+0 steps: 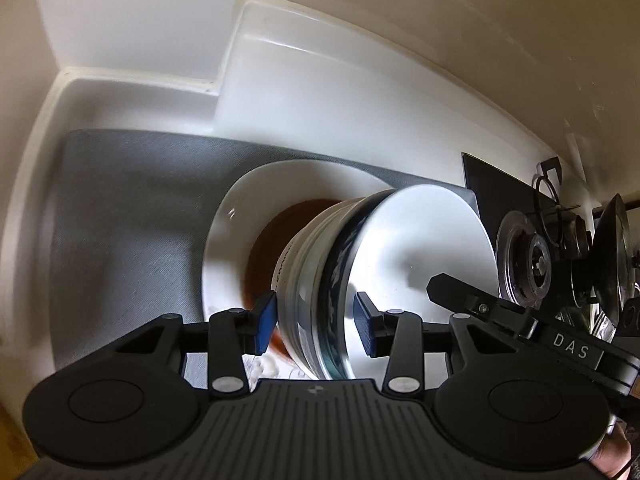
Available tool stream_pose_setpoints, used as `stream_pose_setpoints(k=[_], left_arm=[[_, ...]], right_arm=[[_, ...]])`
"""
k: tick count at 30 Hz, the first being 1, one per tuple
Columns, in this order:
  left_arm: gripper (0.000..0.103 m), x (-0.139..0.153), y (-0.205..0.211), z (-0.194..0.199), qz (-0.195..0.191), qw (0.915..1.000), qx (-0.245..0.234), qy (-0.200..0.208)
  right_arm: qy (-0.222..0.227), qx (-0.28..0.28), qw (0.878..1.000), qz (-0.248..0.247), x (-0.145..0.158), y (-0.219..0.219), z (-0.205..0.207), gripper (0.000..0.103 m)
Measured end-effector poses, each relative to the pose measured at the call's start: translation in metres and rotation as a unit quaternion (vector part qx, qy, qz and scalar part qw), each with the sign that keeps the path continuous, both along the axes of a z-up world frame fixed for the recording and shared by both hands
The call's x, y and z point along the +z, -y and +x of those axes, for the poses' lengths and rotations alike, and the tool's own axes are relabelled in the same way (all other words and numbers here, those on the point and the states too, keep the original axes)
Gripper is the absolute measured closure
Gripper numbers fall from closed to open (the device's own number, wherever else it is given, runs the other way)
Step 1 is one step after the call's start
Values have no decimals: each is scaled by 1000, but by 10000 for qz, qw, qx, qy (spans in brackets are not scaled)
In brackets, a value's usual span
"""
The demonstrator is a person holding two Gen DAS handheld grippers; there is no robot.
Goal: Organize plates and bowls
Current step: 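Lower the nested bowls onto the brown plate with both grippers, then open both grippers and pull them back from the bowls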
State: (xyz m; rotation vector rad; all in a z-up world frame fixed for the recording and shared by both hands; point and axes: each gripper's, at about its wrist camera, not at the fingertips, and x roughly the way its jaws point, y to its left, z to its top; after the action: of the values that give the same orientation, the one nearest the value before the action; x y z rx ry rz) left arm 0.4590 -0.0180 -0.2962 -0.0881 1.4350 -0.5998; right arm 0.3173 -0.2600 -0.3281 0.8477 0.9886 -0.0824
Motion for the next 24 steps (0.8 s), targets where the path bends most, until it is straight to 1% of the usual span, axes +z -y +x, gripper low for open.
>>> stream_pose_setpoints(k=[8,12,15,18,19,20,21,22,23,24], left_arm=[[59,-27,19,7,132,9999,30,64],[59,-40,21,6,138,9998,103,-57],[60,-40,23,2,79,9999,51,96],[61,-41,21,-2,-26,9998,134,177],[63,-42,17,-3,-69,9996,192,215],[61,-41,16,-6,-78,9992,268,277],[54,-39,14,-9,-27,9984,372,427],[44,-36,13,-13,46,9974,434,574],[39,-30,12,-18,125,9959,464,765],[28,-23,12,-24,209,9939,459,982]], right_arm=[[-152,-85,9998,72,-33,6,7,66],[-222,-103,9997,71,-42,5,7,66],[-161,-66,9998,59,-46,5,4,67],[-77,52,10000,-32,-45,3,2,66],[-56,32,10000,-1,-46,3,0,65],[-27,-8,10000,56,-46,4,-1,64],[-14,-32,10000,59,-46,3,-3,63],[-9,-25,10000,16,-44,2,-5,59],[-36,-2,9999,-117,-41,0,-8,54],[-73,40,9995,-297,-35,-2,-12,45]])
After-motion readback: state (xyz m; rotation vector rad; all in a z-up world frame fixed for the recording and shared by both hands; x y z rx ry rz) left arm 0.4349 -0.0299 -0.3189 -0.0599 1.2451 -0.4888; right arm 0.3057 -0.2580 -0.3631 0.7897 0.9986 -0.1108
